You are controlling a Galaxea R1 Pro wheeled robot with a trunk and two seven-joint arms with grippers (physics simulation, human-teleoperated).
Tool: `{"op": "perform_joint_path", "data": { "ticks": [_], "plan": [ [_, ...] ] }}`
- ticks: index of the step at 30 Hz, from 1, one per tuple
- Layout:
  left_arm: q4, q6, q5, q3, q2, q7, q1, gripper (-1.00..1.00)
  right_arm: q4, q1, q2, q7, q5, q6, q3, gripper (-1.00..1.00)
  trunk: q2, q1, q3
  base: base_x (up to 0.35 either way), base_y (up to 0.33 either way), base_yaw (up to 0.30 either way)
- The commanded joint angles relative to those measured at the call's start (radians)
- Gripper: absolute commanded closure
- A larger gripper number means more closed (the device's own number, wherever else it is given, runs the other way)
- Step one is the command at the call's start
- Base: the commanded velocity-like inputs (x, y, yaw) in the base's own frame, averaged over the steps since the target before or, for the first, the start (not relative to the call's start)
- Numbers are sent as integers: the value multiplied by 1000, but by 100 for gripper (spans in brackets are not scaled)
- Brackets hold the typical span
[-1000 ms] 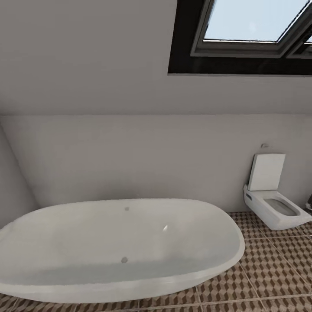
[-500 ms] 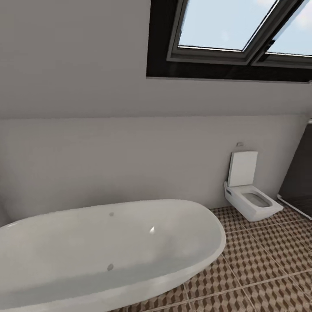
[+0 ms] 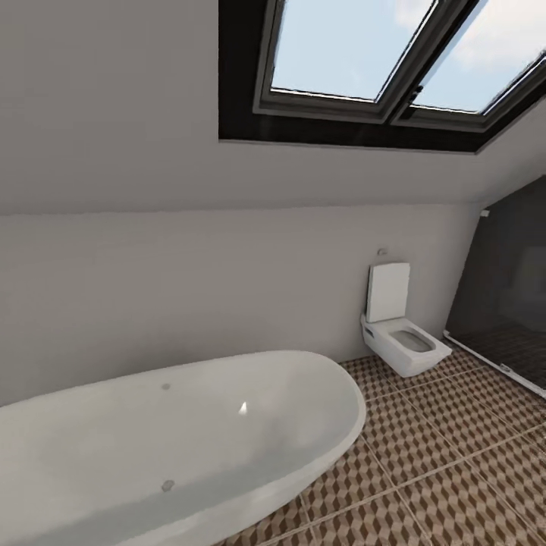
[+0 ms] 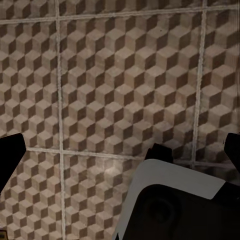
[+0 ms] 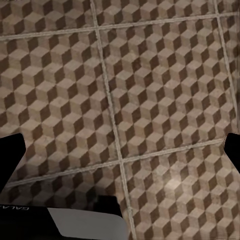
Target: Take the four mousetraps from the cabinet in the bathroom and place them on the bathroom floor. Make sure all four end up on the same floor surface, and ensure that at least two of them are either under or directly next to the same bathroom sink.
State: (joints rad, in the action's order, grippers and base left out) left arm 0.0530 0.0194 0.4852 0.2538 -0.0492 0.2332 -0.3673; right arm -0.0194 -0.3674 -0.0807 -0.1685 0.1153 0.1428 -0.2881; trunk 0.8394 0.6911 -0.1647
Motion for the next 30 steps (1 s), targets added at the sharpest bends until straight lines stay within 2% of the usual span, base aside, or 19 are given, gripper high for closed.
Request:
{"op": "perform_joint_path", "data": {
  "ticks": [1, 30],
  "plan": [
    [1, 2, 7, 8, 0, 1, -1, -100, -2, -1, -1, -2, 10, 5, -9, -100, 1, 0, 0, 0, 0, -258],
    [1, 2, 7, 8, 0, 1, -1, -100, -4, -1, -2, -2, 11, 4, -10, -100, 1, 0, 31, 0, 0, -257]
  ]
}}
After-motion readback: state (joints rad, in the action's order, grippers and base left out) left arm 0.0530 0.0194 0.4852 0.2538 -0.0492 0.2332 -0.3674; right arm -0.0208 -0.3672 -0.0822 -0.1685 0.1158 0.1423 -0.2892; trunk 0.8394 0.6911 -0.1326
